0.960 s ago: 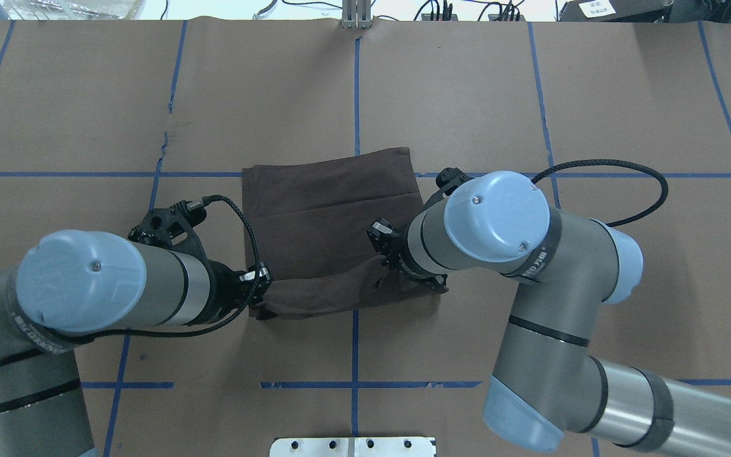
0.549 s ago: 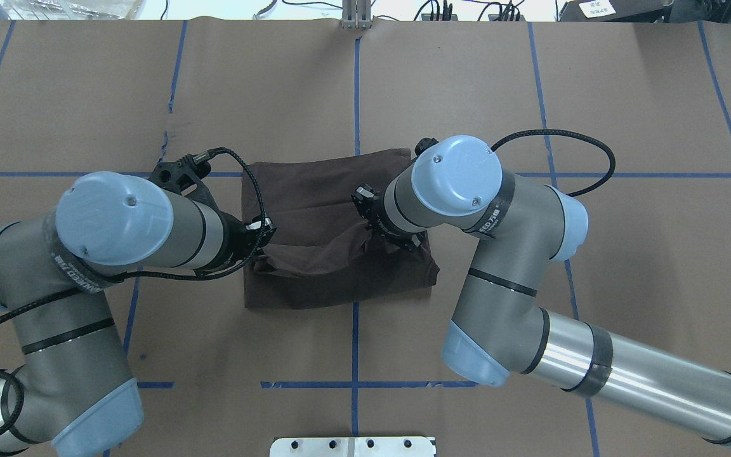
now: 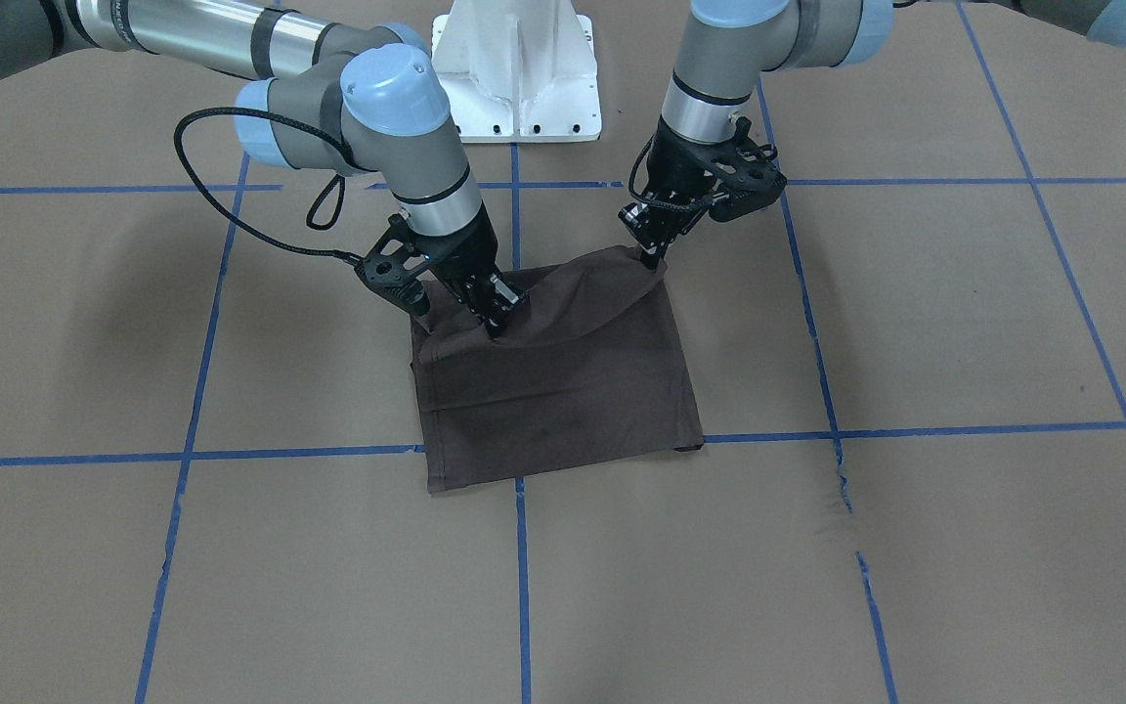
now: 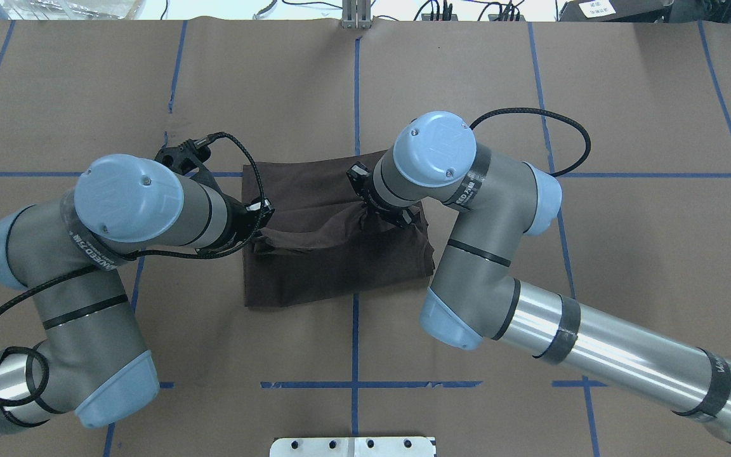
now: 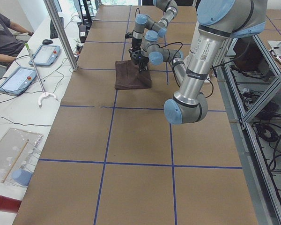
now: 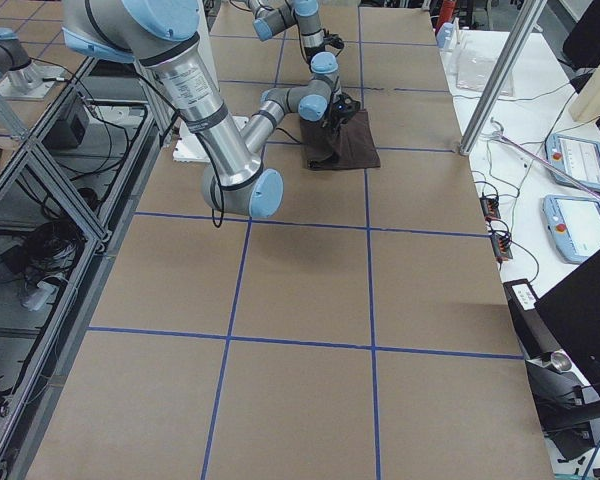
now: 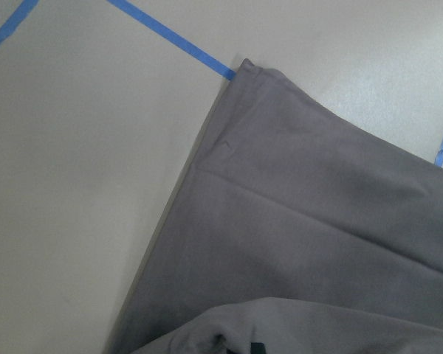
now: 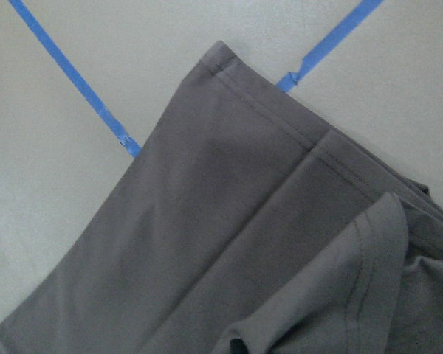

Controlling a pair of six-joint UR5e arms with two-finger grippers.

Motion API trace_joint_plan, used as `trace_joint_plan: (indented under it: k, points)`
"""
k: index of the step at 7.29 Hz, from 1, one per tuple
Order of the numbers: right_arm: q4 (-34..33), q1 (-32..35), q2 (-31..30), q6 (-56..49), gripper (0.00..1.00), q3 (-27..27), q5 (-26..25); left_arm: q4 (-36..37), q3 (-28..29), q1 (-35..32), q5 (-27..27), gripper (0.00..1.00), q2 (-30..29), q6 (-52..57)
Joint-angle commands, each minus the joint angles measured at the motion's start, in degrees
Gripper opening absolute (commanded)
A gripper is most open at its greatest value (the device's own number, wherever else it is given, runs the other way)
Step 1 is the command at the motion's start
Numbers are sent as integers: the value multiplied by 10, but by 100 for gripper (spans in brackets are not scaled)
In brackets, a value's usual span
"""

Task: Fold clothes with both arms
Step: 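Lay the folded end down and release with both grippers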

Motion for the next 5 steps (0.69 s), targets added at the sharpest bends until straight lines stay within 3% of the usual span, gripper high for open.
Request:
trace_joint_plan:
  k: [1,2,3,5]
  points:
    - [2,31,88,-14,19,-135,2,-54,141,-52,0,81,-61,33]
    - [2,64,139,-58,99,-217,4,-99,235,-112,-2,100,-94,110]
    - [21,92,149,-95,100,-260,12,-122,289,-170,-4,100,-105,176]
    - [40,131,147,-145,100,-290,54,-154,323,-203,-7,100,-106,236]
